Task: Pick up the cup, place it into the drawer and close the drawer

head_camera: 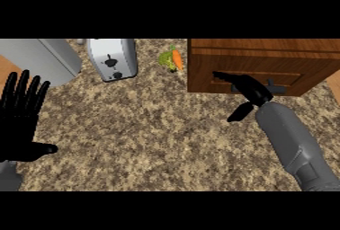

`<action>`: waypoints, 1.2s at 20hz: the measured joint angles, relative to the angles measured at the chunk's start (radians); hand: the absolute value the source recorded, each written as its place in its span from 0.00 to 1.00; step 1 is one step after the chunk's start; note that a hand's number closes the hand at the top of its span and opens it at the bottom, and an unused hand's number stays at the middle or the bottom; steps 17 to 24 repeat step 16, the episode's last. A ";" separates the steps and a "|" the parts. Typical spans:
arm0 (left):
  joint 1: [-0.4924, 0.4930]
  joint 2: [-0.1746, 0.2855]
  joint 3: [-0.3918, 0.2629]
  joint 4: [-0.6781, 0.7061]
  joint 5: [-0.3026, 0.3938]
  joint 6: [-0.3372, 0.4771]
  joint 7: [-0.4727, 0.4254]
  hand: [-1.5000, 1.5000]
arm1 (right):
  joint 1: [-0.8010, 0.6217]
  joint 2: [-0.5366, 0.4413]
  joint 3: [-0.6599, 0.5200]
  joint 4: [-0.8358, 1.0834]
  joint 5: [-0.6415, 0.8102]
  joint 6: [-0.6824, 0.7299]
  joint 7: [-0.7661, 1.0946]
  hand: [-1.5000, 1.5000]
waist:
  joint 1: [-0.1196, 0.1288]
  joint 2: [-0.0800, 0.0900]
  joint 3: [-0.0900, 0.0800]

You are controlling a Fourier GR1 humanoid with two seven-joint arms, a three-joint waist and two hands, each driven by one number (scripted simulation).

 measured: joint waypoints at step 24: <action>-0.042 -0.025 -0.001 0.062 -0.042 -0.045 -0.022 0.00 | -0.154 -0.070 -0.069 0.257 -0.028 0.123 -0.158 0.00 | 0.034 0.011 0.004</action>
